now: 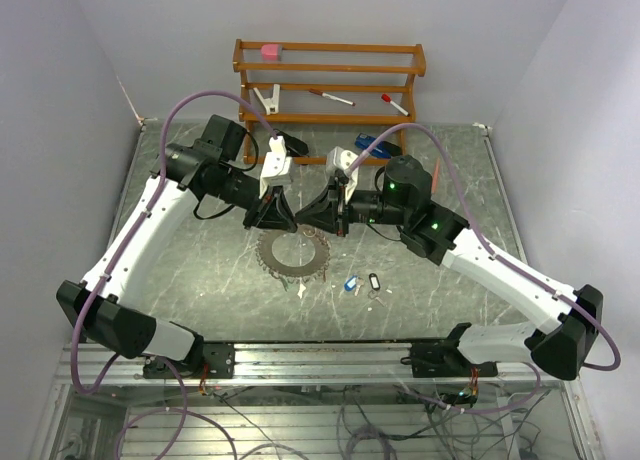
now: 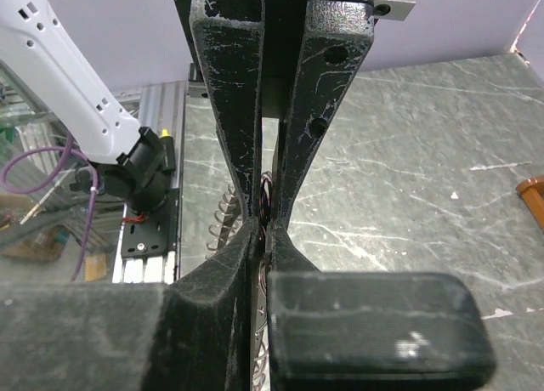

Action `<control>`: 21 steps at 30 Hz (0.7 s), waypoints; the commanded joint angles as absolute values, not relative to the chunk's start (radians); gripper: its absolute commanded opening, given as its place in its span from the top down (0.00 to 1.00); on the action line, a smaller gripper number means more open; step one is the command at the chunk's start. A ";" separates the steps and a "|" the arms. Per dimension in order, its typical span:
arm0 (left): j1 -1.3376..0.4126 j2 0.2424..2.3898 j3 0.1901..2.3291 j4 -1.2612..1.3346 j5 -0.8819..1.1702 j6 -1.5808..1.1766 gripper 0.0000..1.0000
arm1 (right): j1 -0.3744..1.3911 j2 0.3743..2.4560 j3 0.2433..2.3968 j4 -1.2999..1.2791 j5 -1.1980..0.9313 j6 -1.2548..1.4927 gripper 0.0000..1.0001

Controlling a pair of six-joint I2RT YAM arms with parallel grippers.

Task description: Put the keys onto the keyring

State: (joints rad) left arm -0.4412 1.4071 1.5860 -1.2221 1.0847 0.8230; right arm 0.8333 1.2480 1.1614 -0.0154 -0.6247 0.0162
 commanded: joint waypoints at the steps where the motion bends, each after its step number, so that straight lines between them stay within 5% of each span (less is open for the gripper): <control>1: -0.439 1.387 1.629 -1.215 1.138 0.816 0.93 | 0.844 1.258 1.186 -0.026 -0.637 0.023 1.00; 21: -0.439 1.329 1.601 -1.104 1.093 0.722 0.84 | 0.845 1.194 1.123 -0.005 -0.547 0.089 1.00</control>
State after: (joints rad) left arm -0.4423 1.3659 1.5894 -1.1690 1.0695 0.7399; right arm 0.8398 1.2137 1.1507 0.0048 -0.5823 0.0593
